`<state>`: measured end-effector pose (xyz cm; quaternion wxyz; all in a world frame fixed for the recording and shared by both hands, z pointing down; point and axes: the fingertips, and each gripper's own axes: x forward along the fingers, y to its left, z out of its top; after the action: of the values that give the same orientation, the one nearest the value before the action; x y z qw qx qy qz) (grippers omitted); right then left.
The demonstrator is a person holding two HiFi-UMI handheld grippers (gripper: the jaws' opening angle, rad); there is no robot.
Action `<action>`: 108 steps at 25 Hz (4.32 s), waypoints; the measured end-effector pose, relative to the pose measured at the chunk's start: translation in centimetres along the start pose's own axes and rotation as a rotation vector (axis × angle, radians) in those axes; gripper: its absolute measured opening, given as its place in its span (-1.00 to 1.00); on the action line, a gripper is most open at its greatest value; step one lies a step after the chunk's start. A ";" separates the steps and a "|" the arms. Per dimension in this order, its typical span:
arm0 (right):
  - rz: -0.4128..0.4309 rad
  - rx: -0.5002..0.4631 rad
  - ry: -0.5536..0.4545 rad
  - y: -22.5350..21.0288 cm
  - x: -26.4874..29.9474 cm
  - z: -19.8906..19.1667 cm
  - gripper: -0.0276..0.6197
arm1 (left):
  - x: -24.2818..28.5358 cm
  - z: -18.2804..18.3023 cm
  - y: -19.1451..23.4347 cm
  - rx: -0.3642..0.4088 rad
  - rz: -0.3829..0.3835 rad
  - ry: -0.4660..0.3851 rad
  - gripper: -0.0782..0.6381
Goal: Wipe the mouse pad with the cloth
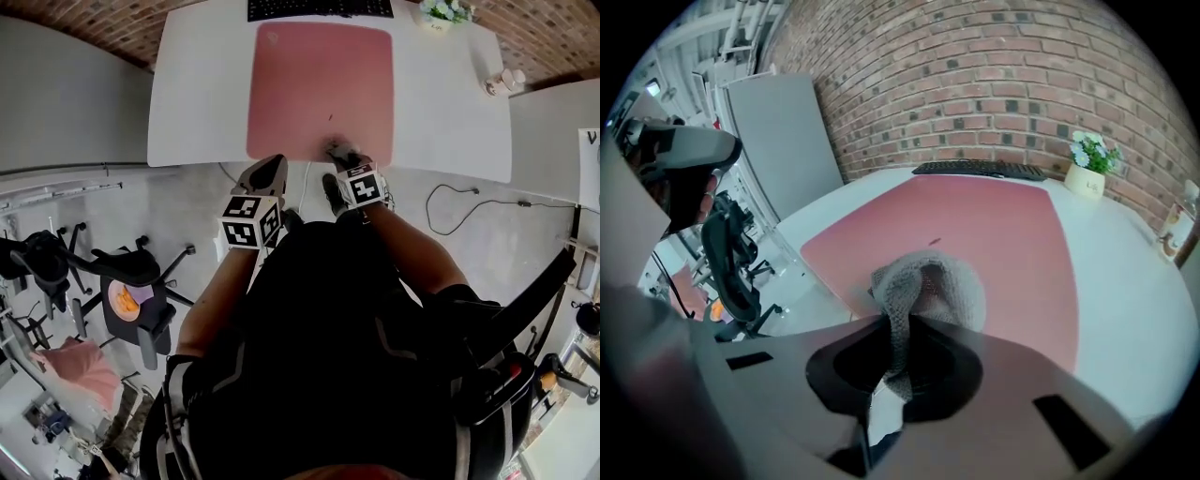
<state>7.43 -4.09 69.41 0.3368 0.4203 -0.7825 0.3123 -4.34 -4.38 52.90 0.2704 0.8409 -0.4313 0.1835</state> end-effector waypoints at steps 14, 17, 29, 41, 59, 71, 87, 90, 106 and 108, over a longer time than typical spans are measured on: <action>-0.121 0.139 -0.013 -6.3 -3.8 -3.1 -0.82 | 2.6 0.6 -2.3 0.029 -0.083 0.010 -0.77; -0.155 0.150 -0.002 -7.7 -4.8 -3.9 -0.82 | 2.9 0.7 -2.4 0.032 -0.083 0.013 -0.77; -0.109 0.011 -0.076 -6.9 -6.4 3.1 -0.82 | 0.9 1.7 0.3 -0.051 0.026 -0.054 -0.77; 0.308 -0.448 -0.006 11.3 4.7 12.4 -0.82 | -9.7 -0.1 8.6 -0.220 0.397 -0.132 -0.77; 0.301 -0.364 0.125 11.8 9.3 10.3 -0.82 | -12.1 -2.5 9.8 -0.269 0.482 -0.137 -0.77; 0.170 -0.226 0.099 4.0 6.1 8.3 -0.82 | -7.3 -1.4 7.3 -0.208 0.327 -0.097 -0.77; 0.029 -0.077 0.070 -4.1 1.6 4.1 -0.82 | -1.8 -0.4 3.9 -0.139 0.158 -0.034 -0.77; 0.002 -0.046 0.071 -5.4 1.0 3.2 -0.82 | -1.2 -0.2 3.5 -0.129 0.134 -0.031 -0.77; -0.235 0.068 0.121 -12.8 -4.0 -0.7 -0.82 | -0.8 0.7 3.1 -0.091 0.051 -0.045 -0.77; -0.272 0.041 0.118 -13.0 -4.8 0.2 -0.82 | -1.5 1.1 3.6 -0.094 0.052 -0.067 -0.77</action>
<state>20.65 -7.96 68.16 0.4130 0.5100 -0.6906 0.3039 -8.10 -5.87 52.32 0.2901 0.8215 -0.4700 0.1416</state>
